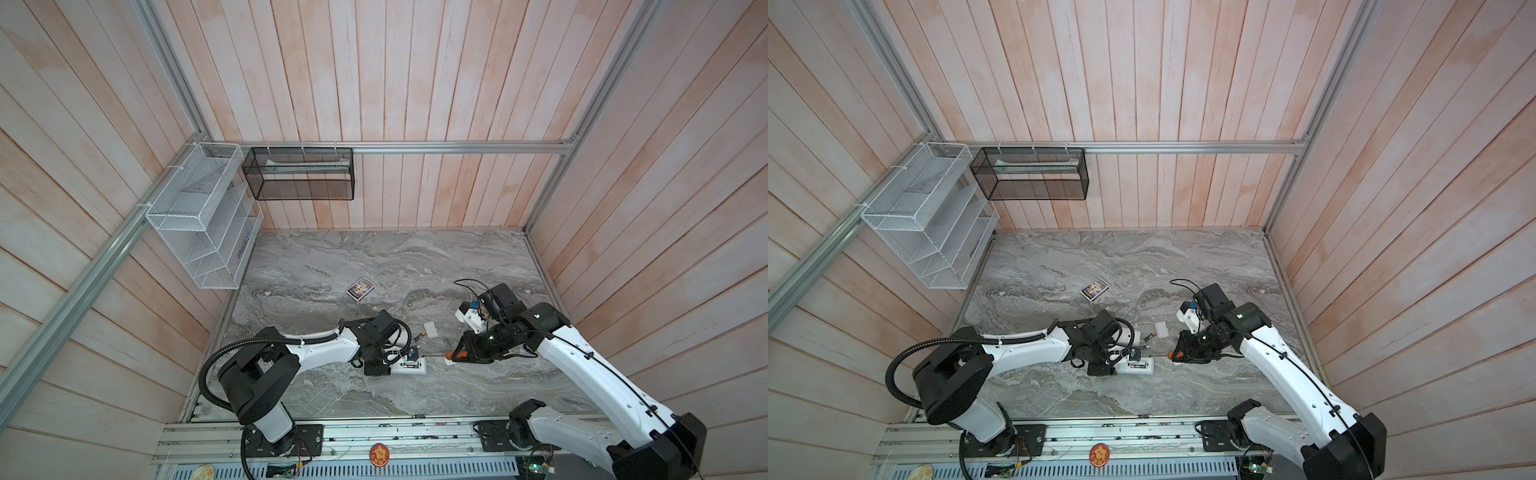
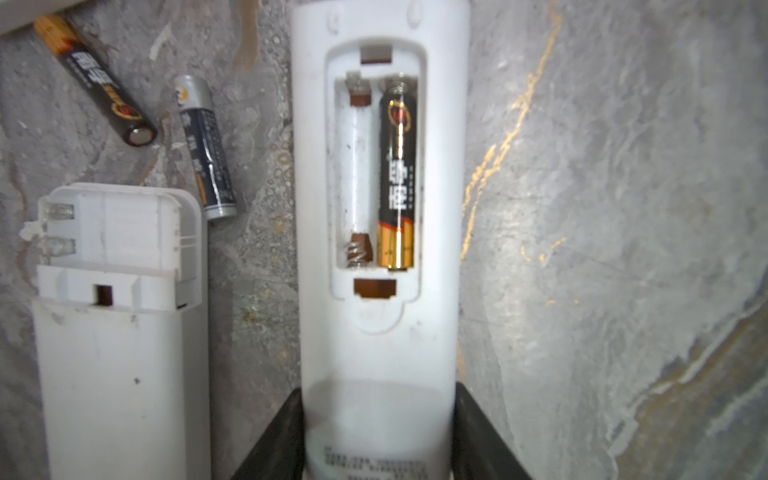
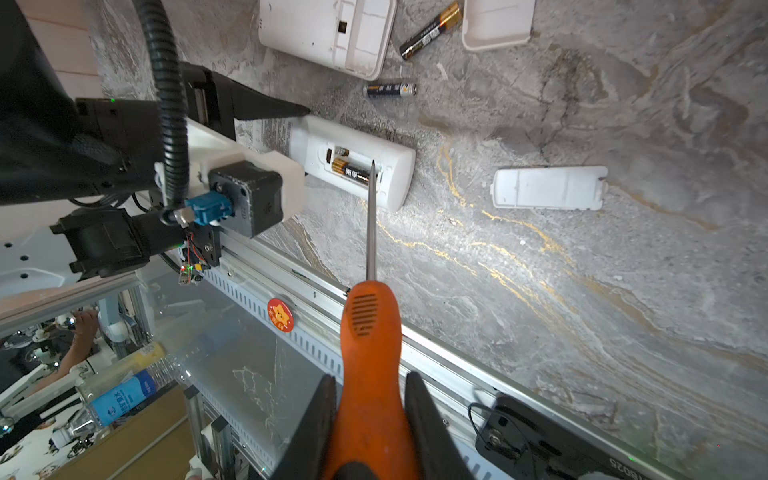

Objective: Unload the batteries from the remote control

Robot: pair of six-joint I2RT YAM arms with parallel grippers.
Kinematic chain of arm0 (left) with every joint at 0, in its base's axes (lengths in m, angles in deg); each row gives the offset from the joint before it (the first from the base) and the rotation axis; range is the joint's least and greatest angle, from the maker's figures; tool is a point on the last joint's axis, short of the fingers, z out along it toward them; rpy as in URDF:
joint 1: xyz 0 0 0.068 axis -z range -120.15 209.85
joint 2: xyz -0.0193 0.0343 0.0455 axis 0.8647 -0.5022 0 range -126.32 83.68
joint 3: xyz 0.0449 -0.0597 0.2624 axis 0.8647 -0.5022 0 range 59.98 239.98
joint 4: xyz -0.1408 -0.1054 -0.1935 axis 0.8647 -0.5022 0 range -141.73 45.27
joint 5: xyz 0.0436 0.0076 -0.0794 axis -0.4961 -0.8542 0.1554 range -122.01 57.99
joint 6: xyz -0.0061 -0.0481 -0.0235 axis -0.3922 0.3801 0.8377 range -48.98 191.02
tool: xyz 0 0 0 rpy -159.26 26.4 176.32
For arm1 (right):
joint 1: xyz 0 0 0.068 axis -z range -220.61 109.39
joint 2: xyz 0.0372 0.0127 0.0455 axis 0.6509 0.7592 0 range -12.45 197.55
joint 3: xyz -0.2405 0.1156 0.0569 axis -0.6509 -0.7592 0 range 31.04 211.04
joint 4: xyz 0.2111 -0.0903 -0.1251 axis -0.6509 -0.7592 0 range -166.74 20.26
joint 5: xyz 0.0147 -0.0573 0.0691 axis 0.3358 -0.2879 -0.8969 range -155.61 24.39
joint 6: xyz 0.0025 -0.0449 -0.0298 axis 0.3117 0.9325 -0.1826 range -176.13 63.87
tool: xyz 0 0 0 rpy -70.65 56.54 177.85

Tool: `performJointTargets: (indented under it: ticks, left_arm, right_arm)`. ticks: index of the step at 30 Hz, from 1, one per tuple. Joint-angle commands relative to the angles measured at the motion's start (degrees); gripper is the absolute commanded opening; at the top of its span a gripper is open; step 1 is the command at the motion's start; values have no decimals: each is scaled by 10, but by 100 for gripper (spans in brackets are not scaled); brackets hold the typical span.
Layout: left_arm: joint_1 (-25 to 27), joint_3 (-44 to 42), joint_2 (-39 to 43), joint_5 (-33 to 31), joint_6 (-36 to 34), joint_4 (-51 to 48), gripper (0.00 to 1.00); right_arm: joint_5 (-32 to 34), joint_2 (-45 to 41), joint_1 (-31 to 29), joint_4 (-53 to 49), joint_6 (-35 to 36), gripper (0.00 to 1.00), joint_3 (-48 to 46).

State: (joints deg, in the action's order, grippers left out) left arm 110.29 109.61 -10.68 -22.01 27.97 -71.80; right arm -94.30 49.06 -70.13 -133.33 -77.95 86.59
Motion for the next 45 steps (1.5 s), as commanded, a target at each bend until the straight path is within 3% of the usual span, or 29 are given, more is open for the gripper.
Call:
performJointTargets:
  ticks: [1,19,32,45]
  left_arm:
    - [13,-38,-46,-34,-1,-6,0]
    - [73,-89,-10,-161,-24,61,0]
    - [76,-93,-13,-166,-30,63,0]
    - [76,-95,-6,-160,-30,59,0]
  right_arm:
    - [-13,5,-14,-14,12,0,4]
    - [1,16,-21,-26,37,0,8]
    - [30,-11,-21,-66,24,0,11]
    - [38,11,-22,-34,32,0,3]
